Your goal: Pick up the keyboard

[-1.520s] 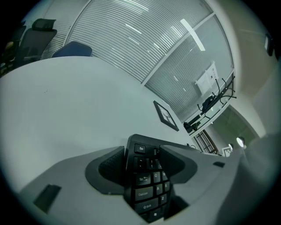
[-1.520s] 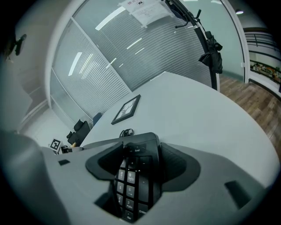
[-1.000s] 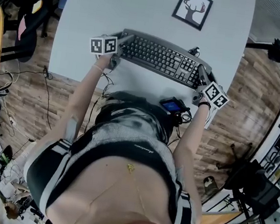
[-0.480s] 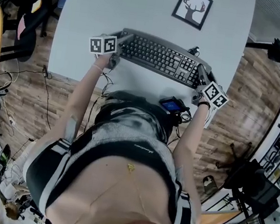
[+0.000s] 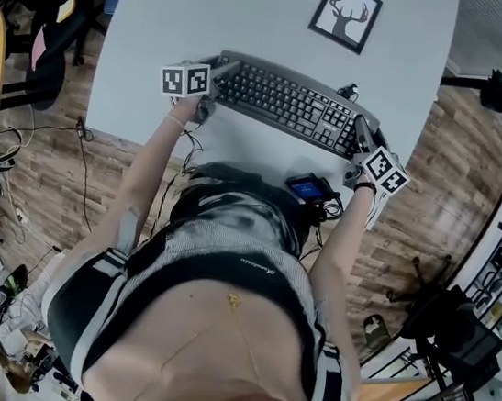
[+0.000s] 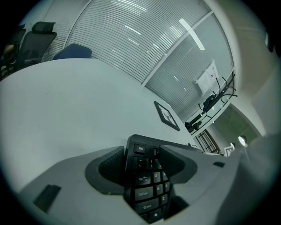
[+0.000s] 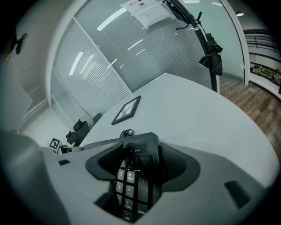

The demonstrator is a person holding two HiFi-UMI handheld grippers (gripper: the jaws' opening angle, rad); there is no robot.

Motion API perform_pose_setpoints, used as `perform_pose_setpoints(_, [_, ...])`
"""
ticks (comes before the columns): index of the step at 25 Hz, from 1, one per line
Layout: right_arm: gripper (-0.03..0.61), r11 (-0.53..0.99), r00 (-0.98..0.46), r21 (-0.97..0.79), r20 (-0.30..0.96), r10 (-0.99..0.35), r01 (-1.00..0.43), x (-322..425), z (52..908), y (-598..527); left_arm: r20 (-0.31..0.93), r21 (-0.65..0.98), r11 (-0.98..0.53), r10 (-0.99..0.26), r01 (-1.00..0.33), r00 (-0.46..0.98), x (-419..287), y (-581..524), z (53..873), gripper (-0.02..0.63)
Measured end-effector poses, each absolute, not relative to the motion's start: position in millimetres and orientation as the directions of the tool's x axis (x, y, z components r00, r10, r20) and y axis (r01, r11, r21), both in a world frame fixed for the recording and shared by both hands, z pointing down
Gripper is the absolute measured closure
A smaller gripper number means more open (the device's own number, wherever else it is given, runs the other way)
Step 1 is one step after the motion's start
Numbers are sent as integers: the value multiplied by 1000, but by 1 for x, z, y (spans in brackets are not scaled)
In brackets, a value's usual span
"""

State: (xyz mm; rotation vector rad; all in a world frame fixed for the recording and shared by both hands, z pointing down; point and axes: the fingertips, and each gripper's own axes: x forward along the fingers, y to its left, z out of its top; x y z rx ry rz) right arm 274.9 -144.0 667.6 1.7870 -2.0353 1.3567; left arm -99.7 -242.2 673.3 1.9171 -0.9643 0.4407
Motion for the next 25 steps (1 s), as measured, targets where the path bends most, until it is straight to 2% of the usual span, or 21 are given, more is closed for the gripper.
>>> perform_pose_setpoints(11, [319, -84, -295, -527, 592, -750, -846, 274, 657, -143, 637, 564, -281, -451, -777, 625, -101, -241, 665, 376])
perform_pose_setpoints(25, [324, -66, -315, -546, 573, -757, -835, 266, 581, -141, 613, 569, -287, -476, -770, 631, -110, -236, 591, 377])
